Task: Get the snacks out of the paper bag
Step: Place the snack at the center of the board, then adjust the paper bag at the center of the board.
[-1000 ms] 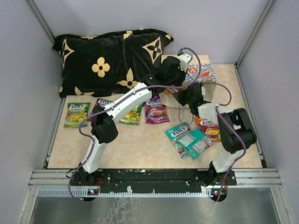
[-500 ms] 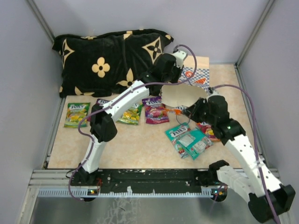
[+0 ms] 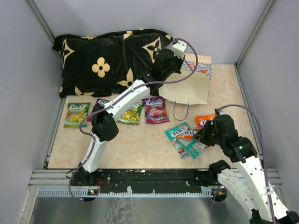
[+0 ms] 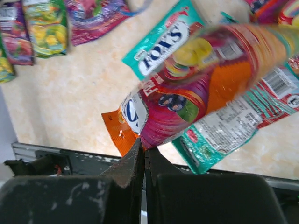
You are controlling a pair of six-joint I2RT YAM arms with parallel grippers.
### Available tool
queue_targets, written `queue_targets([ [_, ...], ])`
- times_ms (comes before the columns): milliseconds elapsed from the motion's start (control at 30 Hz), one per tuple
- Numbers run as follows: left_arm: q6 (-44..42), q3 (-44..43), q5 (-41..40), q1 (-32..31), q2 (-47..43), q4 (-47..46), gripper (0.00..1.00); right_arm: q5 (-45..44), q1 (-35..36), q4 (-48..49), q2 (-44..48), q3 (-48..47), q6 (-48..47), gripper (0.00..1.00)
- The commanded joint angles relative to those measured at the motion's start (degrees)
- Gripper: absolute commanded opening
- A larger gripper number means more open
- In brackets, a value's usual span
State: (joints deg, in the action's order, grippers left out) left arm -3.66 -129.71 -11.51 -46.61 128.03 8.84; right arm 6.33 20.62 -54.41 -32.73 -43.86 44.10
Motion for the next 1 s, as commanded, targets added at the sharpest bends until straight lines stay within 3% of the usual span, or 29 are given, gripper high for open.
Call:
queue_targets([
  [0, -3.0, -1.0, -1.9, 0.1, -1.0, -12.9, 0.0, -2.7, 0.2, 0.7, 0.0, 2.3, -2.7, 0.05],
  [67, -3.9, -1.9, -2.1, 0.1, -0.9, -14.8, 0.0, -2.7, 0.2, 1.4, -0.5, 2.6, -3.3, 0.13],
  [300, -10.1, -4.9, -4.1, 0.1, 1.1, -21.3, 0.0, -4.1, 0.4, 2.4, -1.1, -2.6, -5.9, 0.64],
  [367, -12.3, -5.0, -4.3, 0.1, 1.4, -23.5, 0.0, -6.6, 0.4, 4.2, -1.2, -4.9, -6.1, 0.72],
  [467, -15.0, -5.3, -4.4, 0.1, 1.9, -26.1, 0.0, -10.6, 0.4, 11.9, -1.5, -4.7, -5.7, 0.75],
  [633, -17.5, -5.1, -3.5, 0.1, 1.9, -28.3, 0.0, -10.4, 0.4, 27.6, -8.6, -3.4, -11.4, 0.69],
  [833, -17.8, -5.3, -3.2, 0.3, 1.7, -28.9, 0.0, -6.6, 0.4, 40.6, -18.1, -4.8, -24.9, 0.8],
  [967, -17.6, -5.3, -2.6, 0.3, 1.8, -28.9, 0.0, -8.6, 0.5, 44.8, -21.4, -6.2, -29.9, 0.82],
])
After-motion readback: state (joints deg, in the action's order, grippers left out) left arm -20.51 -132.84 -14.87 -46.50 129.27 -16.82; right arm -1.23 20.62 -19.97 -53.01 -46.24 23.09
